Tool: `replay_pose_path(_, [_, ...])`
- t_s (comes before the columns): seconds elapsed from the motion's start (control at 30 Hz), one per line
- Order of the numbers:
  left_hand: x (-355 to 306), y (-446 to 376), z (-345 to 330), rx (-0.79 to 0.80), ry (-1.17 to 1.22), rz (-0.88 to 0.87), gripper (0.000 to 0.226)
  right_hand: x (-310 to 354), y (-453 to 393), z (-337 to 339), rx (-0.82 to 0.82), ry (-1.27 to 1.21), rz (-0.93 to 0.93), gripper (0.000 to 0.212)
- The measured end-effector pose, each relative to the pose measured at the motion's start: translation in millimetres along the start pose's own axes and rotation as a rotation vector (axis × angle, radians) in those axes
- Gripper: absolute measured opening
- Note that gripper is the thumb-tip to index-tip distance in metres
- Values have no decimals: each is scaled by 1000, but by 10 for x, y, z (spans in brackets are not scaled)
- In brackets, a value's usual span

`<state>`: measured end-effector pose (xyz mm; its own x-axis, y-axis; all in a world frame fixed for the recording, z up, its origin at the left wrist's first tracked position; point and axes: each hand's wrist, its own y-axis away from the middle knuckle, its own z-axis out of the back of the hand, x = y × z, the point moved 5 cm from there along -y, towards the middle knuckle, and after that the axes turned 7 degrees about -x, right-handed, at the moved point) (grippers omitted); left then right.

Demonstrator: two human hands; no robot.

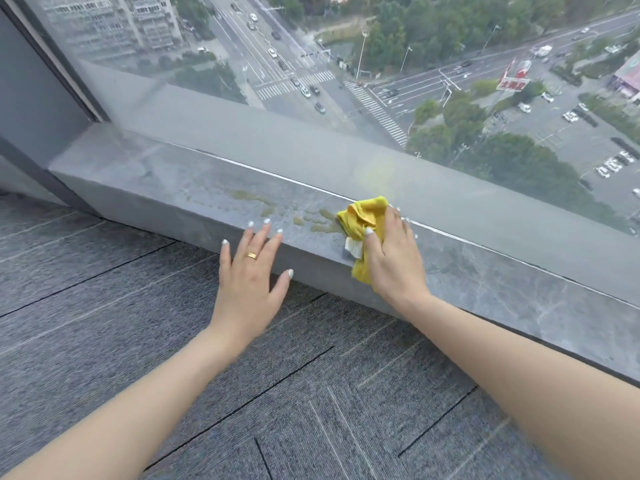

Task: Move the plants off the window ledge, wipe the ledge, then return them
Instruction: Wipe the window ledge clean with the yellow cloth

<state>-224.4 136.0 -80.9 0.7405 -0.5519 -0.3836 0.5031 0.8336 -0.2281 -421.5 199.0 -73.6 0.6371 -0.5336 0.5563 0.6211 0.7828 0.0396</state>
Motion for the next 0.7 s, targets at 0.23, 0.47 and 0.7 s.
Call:
replay_pose_path(0.23, [1050,-304,337,-11,-45,445,67,244,-46,-303,67,308,24,69])
replay_pose_path(0.47, [1726,-519,557,82,-247,452,69,698,-143,-636,73,335,37,69])
replay_pose_path(0.7, [1827,-584,593,243,-389,344,77,961,-180,-753,168,286,-6,76])
